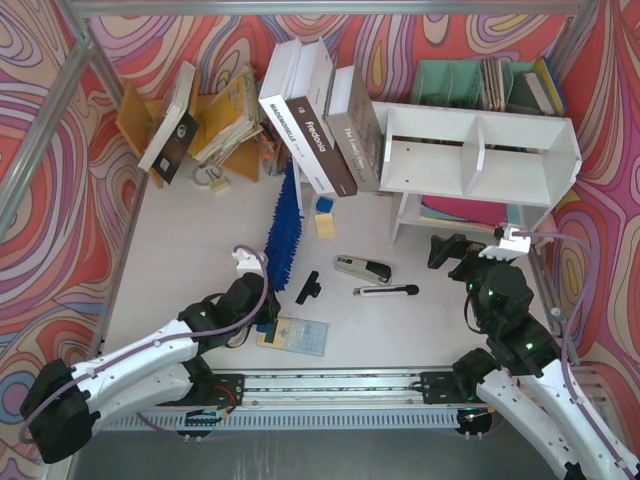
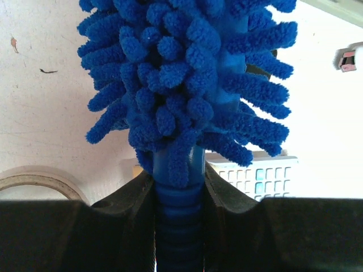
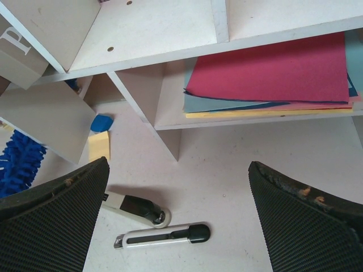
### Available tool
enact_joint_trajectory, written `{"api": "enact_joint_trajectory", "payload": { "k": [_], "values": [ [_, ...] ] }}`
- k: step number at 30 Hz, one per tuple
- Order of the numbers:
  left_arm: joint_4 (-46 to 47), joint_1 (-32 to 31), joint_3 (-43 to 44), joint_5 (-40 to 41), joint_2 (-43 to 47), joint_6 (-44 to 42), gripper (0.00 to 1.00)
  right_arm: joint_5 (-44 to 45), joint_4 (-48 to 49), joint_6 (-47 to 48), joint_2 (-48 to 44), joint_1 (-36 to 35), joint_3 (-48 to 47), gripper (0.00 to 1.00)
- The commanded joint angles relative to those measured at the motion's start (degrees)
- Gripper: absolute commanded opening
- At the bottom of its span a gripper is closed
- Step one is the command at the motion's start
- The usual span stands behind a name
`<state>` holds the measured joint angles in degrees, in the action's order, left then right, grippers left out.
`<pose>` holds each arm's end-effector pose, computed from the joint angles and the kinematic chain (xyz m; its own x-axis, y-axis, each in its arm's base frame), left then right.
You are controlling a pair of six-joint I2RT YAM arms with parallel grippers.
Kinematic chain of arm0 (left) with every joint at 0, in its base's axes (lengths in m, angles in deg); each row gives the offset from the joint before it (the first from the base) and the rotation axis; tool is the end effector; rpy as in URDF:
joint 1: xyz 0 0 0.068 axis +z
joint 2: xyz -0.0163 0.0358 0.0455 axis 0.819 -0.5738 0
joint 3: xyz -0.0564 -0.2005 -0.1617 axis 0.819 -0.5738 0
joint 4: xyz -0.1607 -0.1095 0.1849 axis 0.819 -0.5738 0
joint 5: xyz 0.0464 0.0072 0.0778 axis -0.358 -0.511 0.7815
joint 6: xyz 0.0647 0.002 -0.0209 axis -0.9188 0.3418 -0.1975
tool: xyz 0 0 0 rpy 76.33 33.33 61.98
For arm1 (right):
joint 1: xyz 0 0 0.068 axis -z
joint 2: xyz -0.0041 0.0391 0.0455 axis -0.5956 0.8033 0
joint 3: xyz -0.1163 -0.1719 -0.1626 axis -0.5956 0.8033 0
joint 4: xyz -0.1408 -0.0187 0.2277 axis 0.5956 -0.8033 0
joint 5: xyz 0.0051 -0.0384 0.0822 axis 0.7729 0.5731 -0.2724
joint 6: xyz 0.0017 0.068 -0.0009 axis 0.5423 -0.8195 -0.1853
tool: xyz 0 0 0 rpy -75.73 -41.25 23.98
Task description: Dust the bookshelf with a duster
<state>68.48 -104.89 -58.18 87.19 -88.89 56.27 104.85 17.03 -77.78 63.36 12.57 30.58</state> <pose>0.1430 -0.1471 0.1692 -0.6958 -0.0838 -0.7134 0.2270 0.9166 -0.3290 0.1427 0.0373 0.3180 -0.0295 0.3162 -0.9482 0.0465 0.9481 0.3147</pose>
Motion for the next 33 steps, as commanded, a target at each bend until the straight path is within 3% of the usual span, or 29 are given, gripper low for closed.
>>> {"api": "enact_joint_trajectory", "payload": {
  "k": [1, 11, 17, 33],
  "values": [
    [1.9, 0.1, 3.5, 1.6, 1.2, -1.3, 0.00, 1.2, 0.6, -0.5, -1.2, 0.0, 0.0, 0.99],
    [-5.9, 0.1, 18.1, 4.4, 8.6, -9.3, 0.00, 1.0, 1.1, -0.3, -0.9, 0.0, 0.2, 0.99],
    [-7.4, 0.1, 22.4, 3.7, 9.2, -11.2, 0.00, 0.9, 1.2, -0.3, -0.7, 0.0, 0.2, 0.99],
    [-1.8, 0.1, 8.0, 4.4, 7.8, -2.7, 0.00, 0.9, 1.2, -0.3, -0.4, -0.1, 0.3, 0.99]
  ]
}}
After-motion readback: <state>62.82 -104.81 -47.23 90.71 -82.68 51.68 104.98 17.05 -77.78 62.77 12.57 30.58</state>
